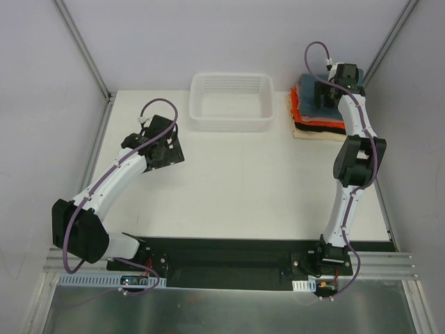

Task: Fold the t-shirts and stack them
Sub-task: Neatly place the folded tshirt to the corner

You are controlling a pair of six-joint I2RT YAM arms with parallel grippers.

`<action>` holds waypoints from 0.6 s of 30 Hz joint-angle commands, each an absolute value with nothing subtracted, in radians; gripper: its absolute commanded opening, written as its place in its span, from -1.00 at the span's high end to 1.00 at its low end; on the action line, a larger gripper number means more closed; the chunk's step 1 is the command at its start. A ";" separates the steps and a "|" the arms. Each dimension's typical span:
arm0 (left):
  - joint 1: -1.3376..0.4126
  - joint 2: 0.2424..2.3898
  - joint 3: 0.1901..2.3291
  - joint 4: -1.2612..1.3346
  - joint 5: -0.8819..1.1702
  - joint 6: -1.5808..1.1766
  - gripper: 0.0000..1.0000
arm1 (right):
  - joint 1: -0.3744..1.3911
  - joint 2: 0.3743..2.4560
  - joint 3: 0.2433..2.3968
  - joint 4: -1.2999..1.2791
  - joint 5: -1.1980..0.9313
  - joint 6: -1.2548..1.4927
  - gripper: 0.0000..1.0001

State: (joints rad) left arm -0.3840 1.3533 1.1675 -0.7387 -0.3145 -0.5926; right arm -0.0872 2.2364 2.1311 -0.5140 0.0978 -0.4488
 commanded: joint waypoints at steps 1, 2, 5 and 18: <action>-0.373 1.322 1.151 -0.749 -0.299 -0.597 -0.98 | -0.081 2.229 2.063 -0.603 -0.075 -0.551 -0.93; -0.373 1.321 1.152 -0.749 -0.296 -0.597 -0.99 | -0.081 2.230 2.059 -0.604 -0.086 -0.549 -0.93; -0.373 1.312 1.152 -0.749 -0.290 -0.598 -0.99 | -0.081 2.244 2.063 -0.627 -0.113 -0.546 -0.93; -0.373 1.181 1.152 -0.749 -0.318 -0.601 -0.99 | -0.083 1.972 2.077 -0.569 -0.034 -0.415 -0.93</action>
